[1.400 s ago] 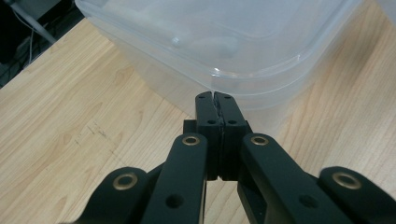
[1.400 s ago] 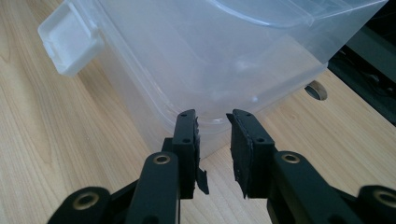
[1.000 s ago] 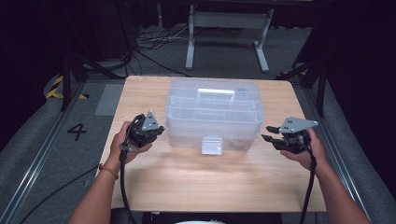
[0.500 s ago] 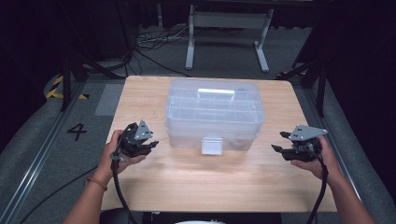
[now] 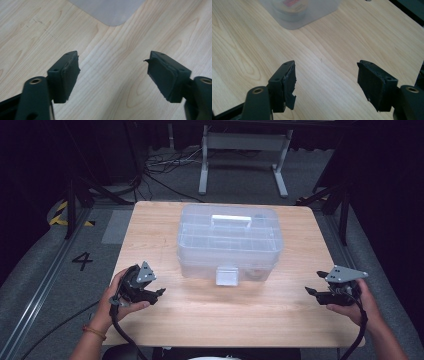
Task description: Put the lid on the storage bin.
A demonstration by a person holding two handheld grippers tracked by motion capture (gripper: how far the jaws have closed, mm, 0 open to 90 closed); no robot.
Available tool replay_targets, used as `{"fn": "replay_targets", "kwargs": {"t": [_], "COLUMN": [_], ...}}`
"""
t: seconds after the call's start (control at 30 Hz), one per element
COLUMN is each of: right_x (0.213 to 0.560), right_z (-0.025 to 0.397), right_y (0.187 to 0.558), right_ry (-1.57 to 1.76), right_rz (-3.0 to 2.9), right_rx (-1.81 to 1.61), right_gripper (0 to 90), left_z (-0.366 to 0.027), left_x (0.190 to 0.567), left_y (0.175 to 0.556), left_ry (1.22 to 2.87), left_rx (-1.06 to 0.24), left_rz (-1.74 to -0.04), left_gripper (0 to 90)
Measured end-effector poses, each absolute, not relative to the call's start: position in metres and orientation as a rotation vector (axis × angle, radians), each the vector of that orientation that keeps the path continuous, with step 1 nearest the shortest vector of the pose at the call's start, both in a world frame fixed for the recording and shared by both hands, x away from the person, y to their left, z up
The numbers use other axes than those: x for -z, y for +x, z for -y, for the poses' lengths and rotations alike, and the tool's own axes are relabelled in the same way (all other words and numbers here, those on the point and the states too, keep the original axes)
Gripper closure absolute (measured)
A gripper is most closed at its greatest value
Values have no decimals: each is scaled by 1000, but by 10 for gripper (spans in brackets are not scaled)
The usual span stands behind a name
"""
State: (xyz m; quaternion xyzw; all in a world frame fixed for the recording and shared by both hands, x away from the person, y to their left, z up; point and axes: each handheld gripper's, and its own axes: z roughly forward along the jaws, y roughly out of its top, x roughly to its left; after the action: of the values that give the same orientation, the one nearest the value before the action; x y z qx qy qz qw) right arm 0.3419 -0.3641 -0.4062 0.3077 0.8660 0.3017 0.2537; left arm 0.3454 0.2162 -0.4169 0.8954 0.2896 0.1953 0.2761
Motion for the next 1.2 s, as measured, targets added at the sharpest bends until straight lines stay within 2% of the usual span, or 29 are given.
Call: {"fn": "replay_targets", "kwargs": {"t": [0.2, 0.37, 0.53, 1.0, 1.2], "right_x": [417, 426, 442, 477, 488], "right_z": [378, 385, 394, 411, 420], "right_y": [331, 327, 324, 318, 322], "right_ry": [867, 899, 953, 1107, 1189], "right_rz": [-2340, -2332, -2327, -2315, -2242], "right_rx": [-844, -849, -837, -855, -983], "right_gripper": [285, 271, 253, 231, 210], "left_z": [-216, -215, -220, -245, -250], "left_x": [424, 442, 463, 479, 483], "left_y": [332, 325, 319, 319, 323], "left_ry": [2411, 2488, 2482, 2282, 2236], "left_rx": [-492, -560, -576, -415, -356], "left_rz": [-741, -731, -762, -864, -914], "left_gripper": [190, 179, 179, 163, 143]}}
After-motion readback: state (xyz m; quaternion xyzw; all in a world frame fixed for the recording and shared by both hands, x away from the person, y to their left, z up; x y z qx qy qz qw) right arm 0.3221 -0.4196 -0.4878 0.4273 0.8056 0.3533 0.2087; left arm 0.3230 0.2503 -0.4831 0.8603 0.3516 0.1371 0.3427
